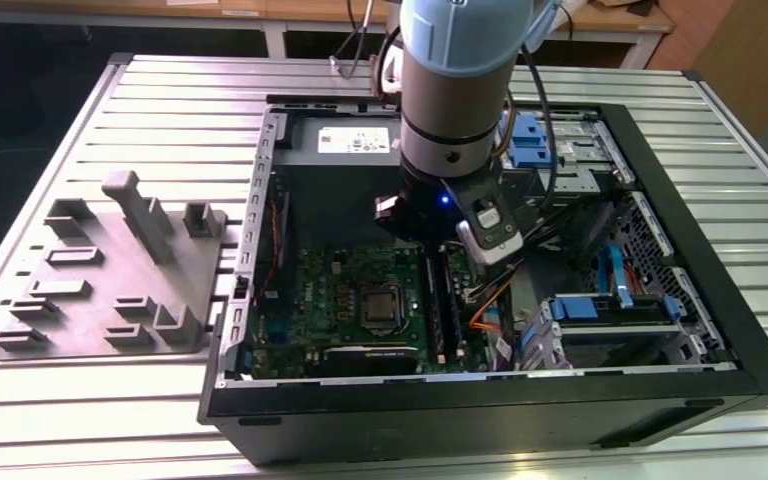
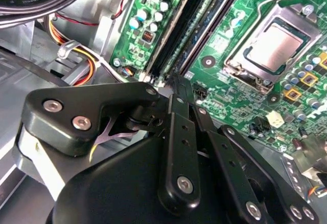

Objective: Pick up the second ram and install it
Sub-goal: 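Press down the second ram until it locks into place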

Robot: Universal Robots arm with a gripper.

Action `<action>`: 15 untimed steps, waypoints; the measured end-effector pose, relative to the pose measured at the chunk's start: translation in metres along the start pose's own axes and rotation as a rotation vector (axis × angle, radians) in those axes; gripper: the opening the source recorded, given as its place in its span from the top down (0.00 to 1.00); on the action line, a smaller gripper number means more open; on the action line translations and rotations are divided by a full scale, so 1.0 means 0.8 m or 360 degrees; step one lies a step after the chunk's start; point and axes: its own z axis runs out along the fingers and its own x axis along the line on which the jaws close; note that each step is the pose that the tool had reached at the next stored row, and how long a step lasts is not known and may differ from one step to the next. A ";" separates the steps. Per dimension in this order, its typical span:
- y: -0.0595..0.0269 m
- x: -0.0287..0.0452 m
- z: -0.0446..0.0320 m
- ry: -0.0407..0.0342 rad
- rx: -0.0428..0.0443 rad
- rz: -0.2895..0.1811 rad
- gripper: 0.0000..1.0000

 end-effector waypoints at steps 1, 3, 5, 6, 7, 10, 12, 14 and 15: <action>0.000 0.0001 0.0013 0.0000 0.0000 0.0001 0.93; 0.000 0.0002 0.0022 -0.0001 0.0001 0.0003 0.93; 0.000 0.0003 0.0023 -0.0001 0.0001 0.0003 0.93; 0.000 0.0004 0.0032 -0.0001 -0.0004 0.0003 0.93; 0.000 0.0005 0.0047 -0.0001 -0.0008 0.0004 0.93; -0.001 0.0006 0.0066 0.0000 -0.0012 0.0004 0.93; -0.001 0.0006 0.0071 0.0000 -0.0014 0.0004 0.93; -0.001 0.0007 0.0088 0.0000 -0.0014 0.0004 0.93; -0.001 0.0008 0.0099 0.0000 -0.0014 0.0004 0.93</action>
